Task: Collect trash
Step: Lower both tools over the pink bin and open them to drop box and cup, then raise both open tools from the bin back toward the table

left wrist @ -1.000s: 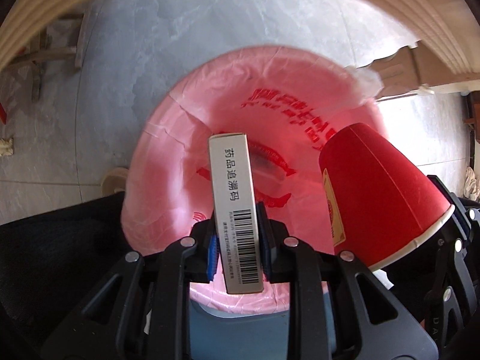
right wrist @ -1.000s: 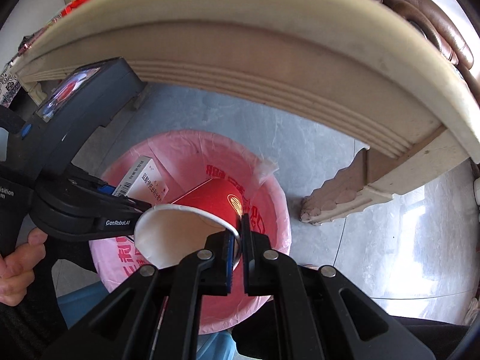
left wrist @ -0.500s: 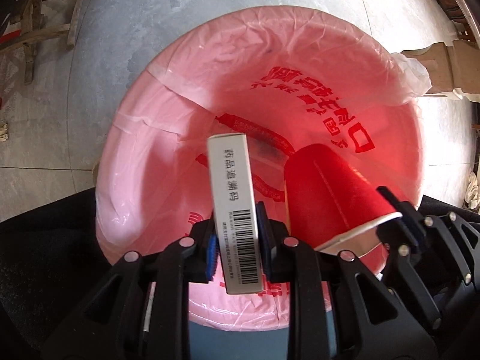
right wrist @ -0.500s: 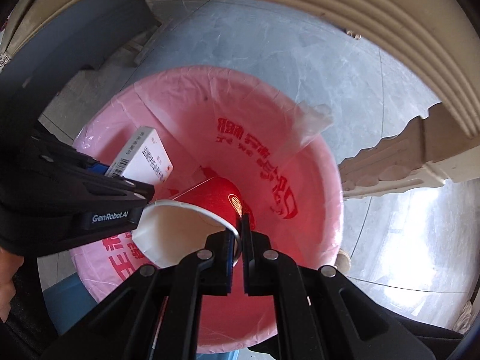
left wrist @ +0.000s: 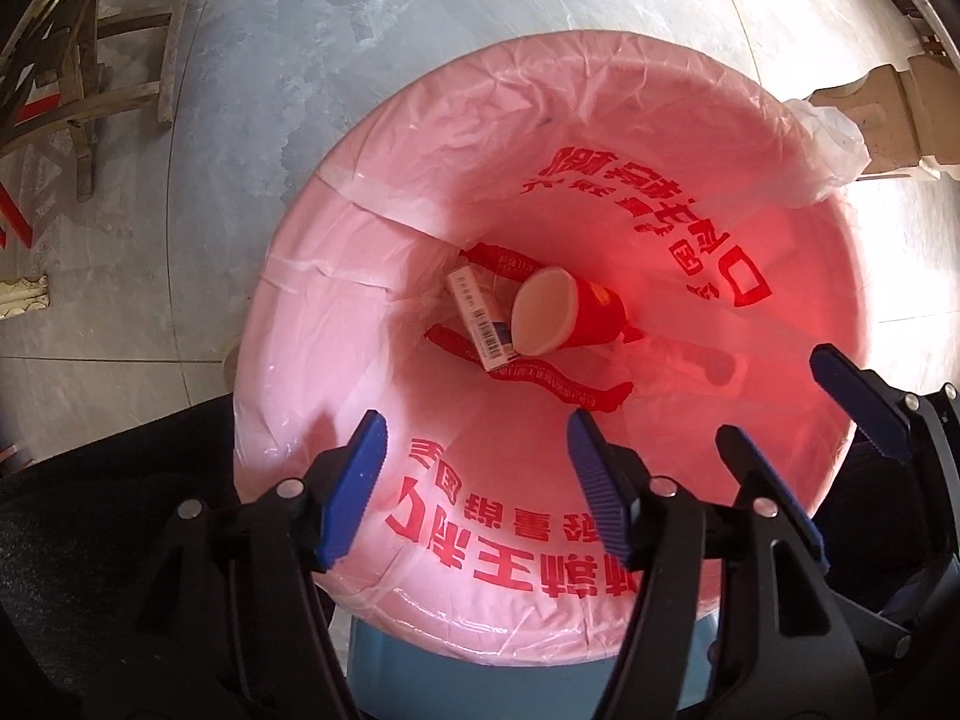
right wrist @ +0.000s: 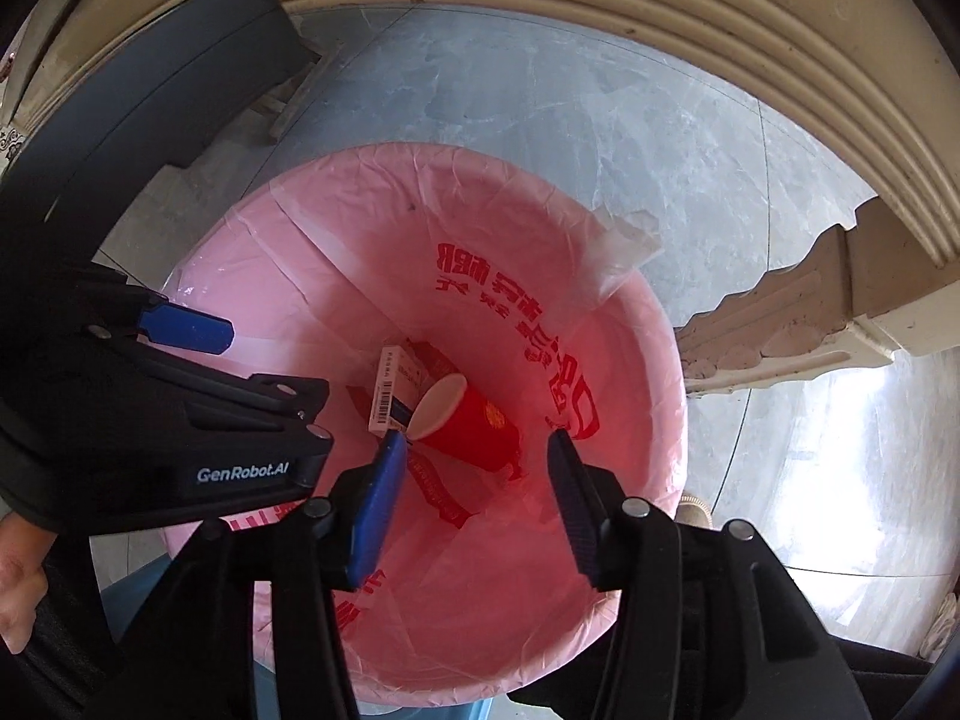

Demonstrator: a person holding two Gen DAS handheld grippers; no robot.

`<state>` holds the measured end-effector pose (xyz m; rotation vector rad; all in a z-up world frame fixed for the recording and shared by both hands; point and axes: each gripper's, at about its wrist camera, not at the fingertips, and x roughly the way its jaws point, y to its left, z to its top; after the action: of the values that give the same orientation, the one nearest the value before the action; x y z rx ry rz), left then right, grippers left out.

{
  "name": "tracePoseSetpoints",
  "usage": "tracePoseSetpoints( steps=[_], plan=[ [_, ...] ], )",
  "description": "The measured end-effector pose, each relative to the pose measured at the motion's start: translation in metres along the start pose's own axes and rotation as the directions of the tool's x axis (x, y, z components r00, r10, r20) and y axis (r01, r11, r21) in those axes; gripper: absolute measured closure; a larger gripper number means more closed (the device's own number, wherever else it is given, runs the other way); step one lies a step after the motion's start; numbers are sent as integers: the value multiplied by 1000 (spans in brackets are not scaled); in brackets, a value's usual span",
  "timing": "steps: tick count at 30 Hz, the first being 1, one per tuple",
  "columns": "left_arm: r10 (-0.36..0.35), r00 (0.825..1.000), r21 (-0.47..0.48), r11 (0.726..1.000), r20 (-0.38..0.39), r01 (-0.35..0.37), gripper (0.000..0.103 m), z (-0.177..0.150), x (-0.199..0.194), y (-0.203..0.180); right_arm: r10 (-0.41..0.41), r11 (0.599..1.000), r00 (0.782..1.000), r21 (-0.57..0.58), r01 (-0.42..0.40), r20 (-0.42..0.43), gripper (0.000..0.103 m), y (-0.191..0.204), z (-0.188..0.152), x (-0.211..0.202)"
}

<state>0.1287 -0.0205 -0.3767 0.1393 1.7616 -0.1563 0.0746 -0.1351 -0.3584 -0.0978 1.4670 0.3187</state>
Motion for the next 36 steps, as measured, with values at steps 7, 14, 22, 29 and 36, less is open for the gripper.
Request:
tracePoseSetpoints(
  steps=[7,14,22,29,36],
  plan=[
    [2,1000,0,1000,11,-2,35,-1,-3,1,-1,1000,1000,12,1,9,54,-2,1,-3],
    [29,999,-3,1000,38,-29,35,-4,-8,3,-14,1000,1000,9,14,17,53,-2,0,-6],
    [92,979,-3,996,183,-93,35,-32,-60,12,-1,999,998,32,-1,65,53,-5,-9,-37],
    [89,925,59,991,369,-119,32,-78,-160,23,32,998,965,48,-46,259,33,-13,-24,-137],
    [121,841,78,979,527,-190,22,-93,-286,39,16,997,882,63,-51,470,12,-29,-24,-252]
  ],
)
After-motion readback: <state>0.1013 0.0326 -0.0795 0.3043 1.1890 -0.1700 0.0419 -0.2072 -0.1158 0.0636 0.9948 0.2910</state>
